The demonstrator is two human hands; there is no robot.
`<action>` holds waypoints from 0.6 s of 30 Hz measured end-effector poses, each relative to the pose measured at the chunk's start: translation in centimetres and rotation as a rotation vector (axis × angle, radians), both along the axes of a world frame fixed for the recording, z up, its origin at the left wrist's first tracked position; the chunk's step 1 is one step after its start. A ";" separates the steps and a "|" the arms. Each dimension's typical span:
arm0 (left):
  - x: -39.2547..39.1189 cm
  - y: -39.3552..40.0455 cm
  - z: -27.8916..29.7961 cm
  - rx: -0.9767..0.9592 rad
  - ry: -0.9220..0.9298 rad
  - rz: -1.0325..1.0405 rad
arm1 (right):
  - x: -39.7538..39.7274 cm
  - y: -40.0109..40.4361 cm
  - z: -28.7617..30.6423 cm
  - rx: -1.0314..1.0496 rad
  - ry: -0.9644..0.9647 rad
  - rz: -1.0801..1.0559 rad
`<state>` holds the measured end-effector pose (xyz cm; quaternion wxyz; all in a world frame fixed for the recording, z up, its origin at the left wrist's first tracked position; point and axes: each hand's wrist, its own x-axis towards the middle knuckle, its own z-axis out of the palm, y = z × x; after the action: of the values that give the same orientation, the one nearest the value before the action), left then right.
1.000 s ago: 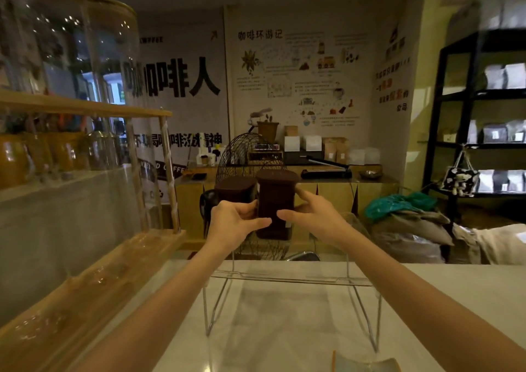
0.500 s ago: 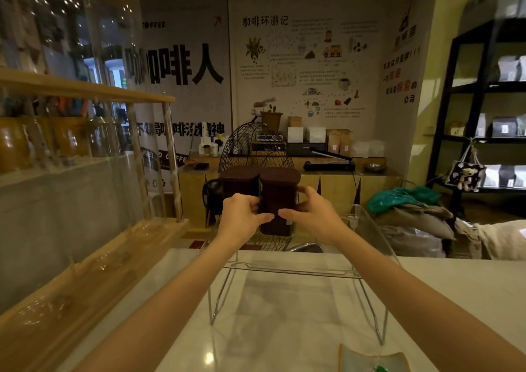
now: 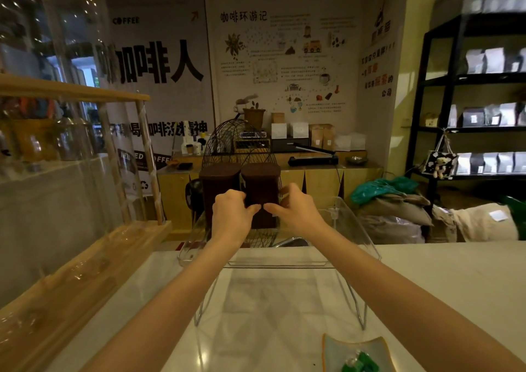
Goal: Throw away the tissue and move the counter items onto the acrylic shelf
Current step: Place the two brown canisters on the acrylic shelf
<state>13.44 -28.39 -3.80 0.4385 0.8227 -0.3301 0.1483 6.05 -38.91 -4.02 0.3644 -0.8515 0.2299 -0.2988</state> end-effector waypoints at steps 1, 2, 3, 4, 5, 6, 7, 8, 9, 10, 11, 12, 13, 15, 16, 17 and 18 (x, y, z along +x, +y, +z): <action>0.0 -0.1 0.0 0.007 -0.008 0.006 | 0.0 -0.1 0.0 -0.007 0.005 -0.005; 0.0 -0.1 0.0 0.016 -0.017 0.012 | -0.1 -0.1 -0.1 -0.016 0.016 -0.009; 0.0 -0.1 0.0 0.026 -0.026 0.018 | -0.1 -0.2 -0.1 -0.028 0.030 -0.009; 0.0 0.0 0.0 0.036 -0.038 0.024 | -0.3 -0.3 -0.1 -0.044 0.048 -0.003; 0.0 0.0 -0.1 0.046 -0.051 0.026 | -0.5 -0.3 0.0 -0.063 0.070 0.010; 0.0 0.1 -0.1 0.053 -0.065 0.023 | -0.8 -0.3 0.1 -0.085 0.097 0.027; 0.0 0.1 -0.1 0.054 -0.075 0.017 | -1.2 -0.1 0.2 -0.110 0.131 0.047; 0.0 0.2 -0.1 0.049 -0.081 0.010 | -1.7 0.1 0.3 -0.143 0.167 0.065; -0.1 0.4 -0.1 0.041 -0.084 0.005 | -2.4 0.3 0.4 -0.191 0.206 0.079; -0.2 0.6 0.0 0.034 -0.088 0.000 | -3.2 0.6 0.5 -0.257 0.242 0.091; -0.4 0.8 0.0 0.039 -0.095 -0.002 | -4.2 1.0 0.5 -0.334 0.272 0.102; -0.7 1.0 -0.1 0.055 -0.108 -0.004 | -5.3 1.5 0.5 -0.414 0.294 0.113; -1.0 1.3 -0.3 0.083 -0.125 -0.006 | -6.6 1.9 0.4 -0.492 0.308 0.126; -1.8 1.9 -0.7 0.164 -0.172 -0.007 | -9.2 2.8 0.1 -0.644 0.331 0.152; -2.3 2.3 -1.0 0.204 -0.196 -0.010 | -10.6 3.2 -0.2 -0.710 0.339 0.161; -3.0 2.6 -1.3 0.230 -0.216 -0.021 | -11.9 3.5 -0.5 -0.763 0.348 0.167; -3.6 2.9 -1.6 0.236 -0.232 -0.041 | -13.1 3.7 -0.9 -0.808 0.356 0.168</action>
<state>9.82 -25.53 -5.36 0.3007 0.8388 -0.4104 0.1937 -7.03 -35.22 -4.93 -0.0196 -0.9794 0.0838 -0.1829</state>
